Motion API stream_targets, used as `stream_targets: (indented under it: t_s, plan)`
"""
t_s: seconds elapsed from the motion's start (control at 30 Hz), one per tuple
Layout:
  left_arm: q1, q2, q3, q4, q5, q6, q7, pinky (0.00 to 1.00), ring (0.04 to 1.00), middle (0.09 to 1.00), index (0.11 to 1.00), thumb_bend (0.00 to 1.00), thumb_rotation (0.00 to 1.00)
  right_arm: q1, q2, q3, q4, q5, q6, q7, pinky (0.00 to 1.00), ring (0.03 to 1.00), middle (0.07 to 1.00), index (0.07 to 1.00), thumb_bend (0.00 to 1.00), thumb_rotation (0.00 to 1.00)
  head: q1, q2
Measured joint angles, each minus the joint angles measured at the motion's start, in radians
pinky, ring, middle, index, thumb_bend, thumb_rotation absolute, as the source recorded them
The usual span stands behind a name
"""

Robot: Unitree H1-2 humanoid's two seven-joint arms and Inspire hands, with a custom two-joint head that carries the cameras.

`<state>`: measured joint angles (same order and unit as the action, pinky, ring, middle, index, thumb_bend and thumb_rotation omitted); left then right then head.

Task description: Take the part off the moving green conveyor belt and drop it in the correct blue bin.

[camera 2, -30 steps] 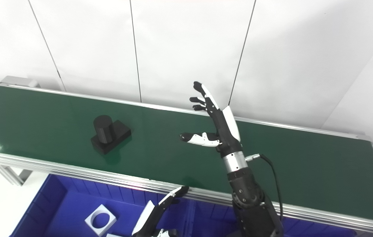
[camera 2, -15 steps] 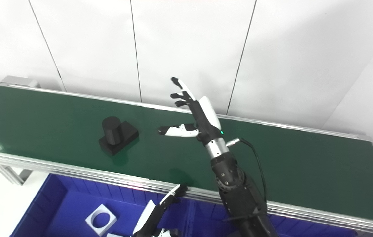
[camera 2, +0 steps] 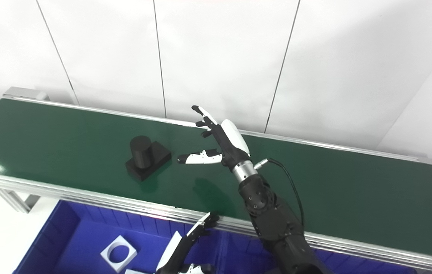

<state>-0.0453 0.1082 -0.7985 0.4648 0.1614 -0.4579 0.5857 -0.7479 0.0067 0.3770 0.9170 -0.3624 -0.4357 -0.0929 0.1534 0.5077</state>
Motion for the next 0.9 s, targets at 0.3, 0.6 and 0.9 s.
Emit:
stream_targets:
  t_s: [0.3, 0.6, 0.9]
  plan:
    - [0.001, -0.017, -0.003, -0.009, 0.001, 0.0, 0.002, 0.81, 0.868, 0.891, 0.916, 0.9, 0.9, -0.016, 0.047, -0.037, 0.142, 0.055, 0.0, -0.005, 0.64, 0.818, 0.96, 0.972, 0.99, 0.56, 0.005, 0.002]
    - [0.002, -0.017, -0.015, -0.016, 0.007, 0.0, 0.018, 0.8, 0.858, 0.88, 0.922, 0.92, 0.92, -0.073, 0.073, -0.035, 0.254, -0.008, 0.002, -0.085, 0.63, 0.8, 0.916, 0.935, 1.0, 0.49, 0.006, 0.005]
    - [0.001, -0.017, -0.04, -0.013, 0.024, 0.0, 0.038, 0.79, 0.859, 0.884, 0.927, 0.93, 0.93, -0.079, 0.085, -0.019, 0.315, -0.054, 0.045, -0.124, 0.57, 0.735, 0.859, 0.899, 1.0, 0.46, 0.003, 0.002]
